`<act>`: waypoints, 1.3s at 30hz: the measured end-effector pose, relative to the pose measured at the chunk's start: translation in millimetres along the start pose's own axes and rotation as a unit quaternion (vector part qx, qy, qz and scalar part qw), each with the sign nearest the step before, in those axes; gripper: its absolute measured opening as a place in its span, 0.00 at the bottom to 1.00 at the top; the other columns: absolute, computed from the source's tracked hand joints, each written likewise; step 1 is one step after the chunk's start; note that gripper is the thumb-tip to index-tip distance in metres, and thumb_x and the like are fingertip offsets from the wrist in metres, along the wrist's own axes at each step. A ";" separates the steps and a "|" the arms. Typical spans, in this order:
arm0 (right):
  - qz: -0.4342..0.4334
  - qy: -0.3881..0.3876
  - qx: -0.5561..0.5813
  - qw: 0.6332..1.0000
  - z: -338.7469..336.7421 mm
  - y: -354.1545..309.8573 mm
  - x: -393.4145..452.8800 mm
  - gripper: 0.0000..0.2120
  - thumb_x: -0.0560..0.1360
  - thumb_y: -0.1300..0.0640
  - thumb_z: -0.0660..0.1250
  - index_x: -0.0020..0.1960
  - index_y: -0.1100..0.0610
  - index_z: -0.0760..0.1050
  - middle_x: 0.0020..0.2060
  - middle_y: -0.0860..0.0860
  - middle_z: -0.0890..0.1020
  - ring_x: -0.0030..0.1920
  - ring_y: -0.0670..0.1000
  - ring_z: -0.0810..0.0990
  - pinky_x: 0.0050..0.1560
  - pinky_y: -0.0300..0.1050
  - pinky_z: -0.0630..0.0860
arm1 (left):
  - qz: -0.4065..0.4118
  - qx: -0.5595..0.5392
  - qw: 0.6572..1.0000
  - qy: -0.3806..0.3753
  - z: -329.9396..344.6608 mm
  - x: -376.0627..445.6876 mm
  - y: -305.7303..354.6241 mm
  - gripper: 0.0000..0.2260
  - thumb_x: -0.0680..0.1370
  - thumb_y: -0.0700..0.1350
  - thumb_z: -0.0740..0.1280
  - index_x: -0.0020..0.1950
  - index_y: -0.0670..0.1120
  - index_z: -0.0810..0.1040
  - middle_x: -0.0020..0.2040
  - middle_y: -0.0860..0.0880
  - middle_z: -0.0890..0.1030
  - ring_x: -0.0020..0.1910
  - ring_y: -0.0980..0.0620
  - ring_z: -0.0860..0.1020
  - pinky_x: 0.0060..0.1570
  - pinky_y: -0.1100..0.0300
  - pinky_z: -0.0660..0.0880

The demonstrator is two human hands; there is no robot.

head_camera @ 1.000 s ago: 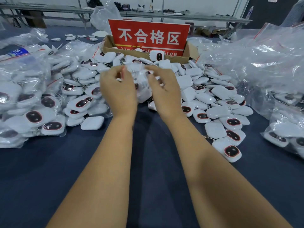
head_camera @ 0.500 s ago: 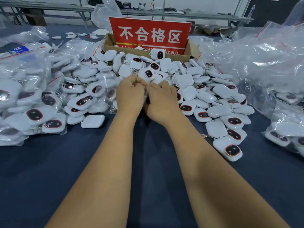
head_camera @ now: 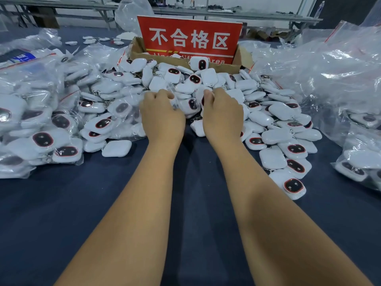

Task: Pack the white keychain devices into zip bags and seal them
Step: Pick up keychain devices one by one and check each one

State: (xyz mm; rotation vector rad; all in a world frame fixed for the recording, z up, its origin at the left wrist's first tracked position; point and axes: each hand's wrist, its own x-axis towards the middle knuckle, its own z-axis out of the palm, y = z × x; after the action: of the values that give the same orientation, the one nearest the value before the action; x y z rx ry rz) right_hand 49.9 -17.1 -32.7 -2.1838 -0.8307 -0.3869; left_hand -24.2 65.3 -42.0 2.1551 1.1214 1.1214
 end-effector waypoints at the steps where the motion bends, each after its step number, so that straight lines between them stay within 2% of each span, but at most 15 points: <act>1: 0.027 0.011 0.101 0.994 -2.5 -3.2 -0.8 0.15 0.85 0.50 0.54 0.44 0.57 0.70 0.39 0.52 0.78 0.44 0.57 0.76 0.47 0.52 0.69 | 0.020 -0.013 1.000 -0.001 -1.2 -0.4 1.9 0.15 0.74 0.36 0.64 0.59 0.46 0.78 0.60 0.46 0.73 0.58 0.47 0.72 0.48 0.61 0.64; 4: 0.104 0.030 0.384 0.917 -9.1 -17.4 -0.8 0.13 0.82 0.53 0.61 0.40 0.54 0.72 0.35 0.53 0.78 0.37 0.53 0.78 0.42 0.50 0.75 | 0.025 -0.081 0.994 -0.063 -1.5 -2.6 8.5 0.13 0.72 0.36 0.62 0.51 0.48 0.81 0.48 0.49 0.80 0.42 0.50 0.77 0.41 0.59 0.72; 7: 0.153 -0.020 0.528 0.835 -8.5 -27.8 -4.1 0.17 0.78 0.58 0.69 0.31 0.53 0.73 0.27 0.49 0.74 0.28 0.45 0.71 0.34 0.43 0.72 | 0.003 -0.118 0.981 -0.157 4.7 -6.8 9.8 0.11 0.73 0.37 0.62 0.37 0.50 0.79 0.29 0.50 0.80 0.26 0.53 0.76 0.30 0.62 0.71; 9: 0.174 -0.084 0.605 0.772 -3.7 -30.9 -8.1 0.19 0.76 0.61 0.70 0.28 0.51 0.75 0.24 0.45 0.74 0.26 0.43 0.71 0.30 0.37 0.70 | -0.015 -0.150 0.979 -0.133 5.0 -6.7 7.4 0.14 0.74 0.36 0.62 0.30 0.50 0.74 0.22 0.54 0.77 0.21 0.60 0.73 0.24 0.68 0.68; 11: 0.201 -0.118 0.655 0.719 -0.1 -32.9 -9.9 0.12 0.78 0.62 0.68 0.37 0.53 0.78 0.28 0.47 0.79 0.28 0.44 0.77 0.32 0.36 0.74 | -0.025 -0.183 0.977 -0.105 5.1 -4.2 3.1 0.16 0.74 0.34 0.60 0.30 0.51 0.72 0.22 0.56 0.76 0.23 0.63 0.73 0.25 0.70 0.66; 13: 0.229 -0.119 0.684 0.682 1.5 -35.1 -10.0 0.04 0.79 0.64 0.65 0.47 0.59 0.77 0.34 0.51 0.82 0.33 0.46 0.81 0.37 0.37 0.79 | -0.037 -0.216 0.971 -0.095 4.8 -2.7 1.3 0.16 0.73 0.33 0.58 0.30 0.51 0.73 0.26 0.55 0.76 0.26 0.61 0.72 0.29 0.63 0.69; 15: 0.232 -0.113 0.670 0.696 3.0 -34.3 -9.9 0.03 0.80 0.64 0.64 0.50 0.60 0.76 0.36 0.53 0.82 0.33 0.47 0.81 0.37 0.38 0.79 | -0.049 -0.261 0.958 -0.105 5.6 -4.7 2.8 0.17 0.72 0.36 0.56 0.28 0.52 0.72 0.25 0.56 0.74 0.25 0.58 0.70 0.27 0.60 0.69; 17: 0.226 -0.111 0.629 0.735 3.9 -29.8 -8.7 0.05 0.80 0.61 0.65 0.46 0.58 0.76 0.33 0.52 0.80 0.31 0.47 0.78 0.32 0.39 0.77 | -0.060 -0.293 0.947 -0.115 6.6 -8.5 6.2 0.19 0.71 0.35 0.54 0.25 0.52 0.71 0.22 0.57 0.71 0.22 0.58 0.67 0.24 0.62 0.67; 19: 0.217 -0.118 0.574 0.781 3.9 -23.1 -6.8 0.10 0.81 0.58 0.66 0.41 0.56 0.75 0.31 0.51 0.78 0.28 0.46 0.76 0.28 0.39 0.73 | -0.065 -0.311 0.941 -0.117 5.7 -8.7 7.6 0.19 0.71 0.31 0.53 0.29 0.49 0.74 0.24 0.55 0.73 0.22 0.56 0.69 0.23 0.62 0.69; 21: 0.188 -0.133 0.524 0.820 3.4 -17.3 -4.7 0.10 0.81 0.56 0.65 0.43 0.58 0.76 0.32 0.52 0.77 0.30 0.48 0.75 0.30 0.41 0.72 | -0.076 -0.334 0.932 -0.115 3.7 -6.7 9.8 0.16 0.73 0.32 0.54 0.36 0.43 0.80 0.29 0.51 0.78 0.27 0.53 0.74 0.28 0.57 0.73; 23: 0.156 -0.155 0.485 0.847 3.7 -14.1 -3.1 0.10 0.82 0.55 0.63 0.50 0.61 0.78 0.37 0.54 0.80 0.36 0.50 0.78 0.34 0.43 0.73 | -0.114 -0.364 0.919 -0.105 2.4 -5.5 13.7 0.16 0.76 0.36 0.58 0.40 0.49 0.83 0.36 0.49 0.83 0.37 0.50 0.80 0.38 0.53 0.78; 25: 0.140 -0.170 0.452 0.864 4.2 -11.8 -1.6 0.10 0.82 0.55 0.62 0.55 0.61 0.78 0.44 0.55 0.83 0.41 0.51 0.81 0.37 0.43 0.75 | -0.164 -0.404 0.895 -0.099 1.9 -5.6 17.4 0.10 0.78 0.41 0.61 0.46 0.48 0.83 0.42 0.49 0.83 0.42 0.50 0.81 0.40 0.54 0.79; 27: 0.127 -0.173 0.436 0.874 4.2 -9.5 0.4 0.07 0.82 0.58 0.61 0.54 0.58 0.77 0.45 0.53 0.83 0.43 0.51 0.82 0.40 0.44 0.76 | -0.185 -0.424 0.880 -0.110 2.9 -5.7 18.7 0.08 0.78 0.44 0.63 0.51 0.45 0.82 0.43 0.49 0.83 0.40 0.52 0.81 0.35 0.58 0.77; 32: 0.113 -0.158 0.444 0.875 2.2 -2.8 4.3 0.12 0.80 0.64 0.62 0.58 0.50 0.72 0.47 0.51 0.85 0.44 0.47 0.82 0.40 0.42 0.77 | -0.121 -0.412 0.892 -0.138 2.1 -6.0 14.7 0.10 0.78 0.40 0.65 0.41 0.49 0.83 0.38 0.49 0.82 0.39 0.53 0.79 0.39 0.60 0.77; 39: 0.135 -0.110 0.481 0.859 1.4 -1.0 6.5 0.11 0.74 0.67 0.66 0.49 0.51 0.75 0.29 0.44 0.82 0.33 0.44 0.80 0.34 0.40 0.76 | -0.112 -0.426 0.883 -0.160 1.9 -6.4 16.2 0.09 0.77 0.41 0.66 0.39 0.51 0.83 0.35 0.53 0.83 0.35 0.56 0.80 0.35 0.63 0.75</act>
State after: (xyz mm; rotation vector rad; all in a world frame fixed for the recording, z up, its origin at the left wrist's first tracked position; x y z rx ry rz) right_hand 54.0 -12.7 -29.9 -1.3561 -0.6143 0.3791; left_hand -17.5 50.8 -34.7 1.3940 0.5399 0.8706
